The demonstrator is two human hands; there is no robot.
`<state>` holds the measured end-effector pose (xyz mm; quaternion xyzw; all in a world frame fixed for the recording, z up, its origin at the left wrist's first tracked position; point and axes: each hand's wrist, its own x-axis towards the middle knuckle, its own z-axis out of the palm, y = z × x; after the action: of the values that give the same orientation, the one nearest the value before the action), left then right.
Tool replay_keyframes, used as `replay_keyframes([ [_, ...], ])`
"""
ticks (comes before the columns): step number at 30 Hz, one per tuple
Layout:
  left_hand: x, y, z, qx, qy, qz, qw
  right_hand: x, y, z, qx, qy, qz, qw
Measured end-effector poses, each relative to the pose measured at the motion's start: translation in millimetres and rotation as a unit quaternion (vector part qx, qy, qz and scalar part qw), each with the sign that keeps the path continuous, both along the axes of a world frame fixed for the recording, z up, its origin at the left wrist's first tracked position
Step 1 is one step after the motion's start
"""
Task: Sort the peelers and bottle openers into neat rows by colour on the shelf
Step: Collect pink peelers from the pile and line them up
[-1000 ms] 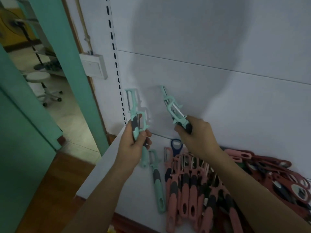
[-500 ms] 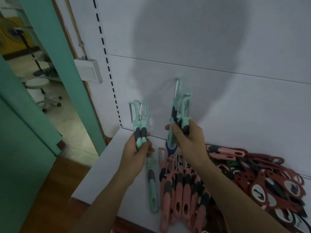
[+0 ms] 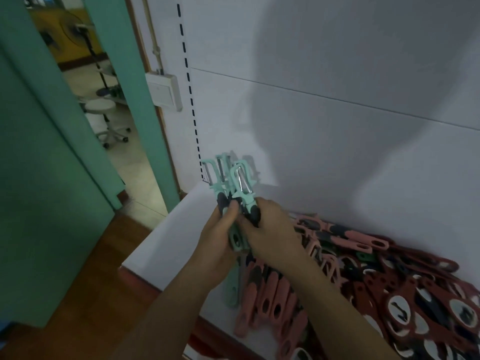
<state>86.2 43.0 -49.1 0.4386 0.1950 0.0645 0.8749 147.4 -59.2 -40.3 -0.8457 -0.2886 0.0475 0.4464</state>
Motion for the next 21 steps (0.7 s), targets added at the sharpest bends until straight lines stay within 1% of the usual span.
replay_keyframes([
  [2, -3.1, 1.7, -4.6, 0.027, -0.004, 0.001, 1.000, -4.3, 1.9, -2.6, 0.002, -0.018, 0.021, 1.000],
  [3, -2.8, 5.1, -5.8, 0.030, -0.007, 0.002, 1.000, -5.9, 1.9, -1.5, 0.004, -0.009, 0.030, 1.000],
  [4, -1.9, 9.9, -6.3, 0.028, -0.009, 0.002, 1.000, -6.3, 1.4, -0.7, 0.017, 0.012, 0.038, 0.999],
  [6, 0.9, 22.7, -6.4, 0.018, -0.008, -0.001, 1.000, -6.9, 0.9, 0.7, 0.076, 0.094, 0.037, 0.992],
  [8, 5.5, 34.9, -6.5, 0.022, -0.009, -0.015, 1.000, -6.8, 5.7, 1.0, 0.125, 0.172, -0.011, 0.977],
  [9, 7.7, 38.7, -6.6, 0.031, -0.008, -0.023, 0.999, -5.7, 8.4, 0.5, 0.138, 0.190, -0.037, 0.971],
  [10, 9.7, 41.9, -7.6, 0.041, -0.005, -0.030, 0.999, -5.9, 11.6, -0.8, 0.146, 0.192, -0.056, 0.969],
  [14, 17.7, 53.9, -11.6, 0.050, -0.003, -0.061, 0.997, -9.3, 27.9, -1.3, 0.139, 0.138, -0.109, 0.975],
  [17, 22.5, 64.4, -16.5, 0.061, -0.012, -0.090, 0.994, -11.8, 38.6, -7.2, 0.172, 0.142, -0.173, 0.959],
  [21, 27.3, 74.2, -27.1, 0.040, -0.015, -0.113, 0.993, -17.7, 47.5, -15.7, 0.197, 0.105, -0.236, 0.946],
])
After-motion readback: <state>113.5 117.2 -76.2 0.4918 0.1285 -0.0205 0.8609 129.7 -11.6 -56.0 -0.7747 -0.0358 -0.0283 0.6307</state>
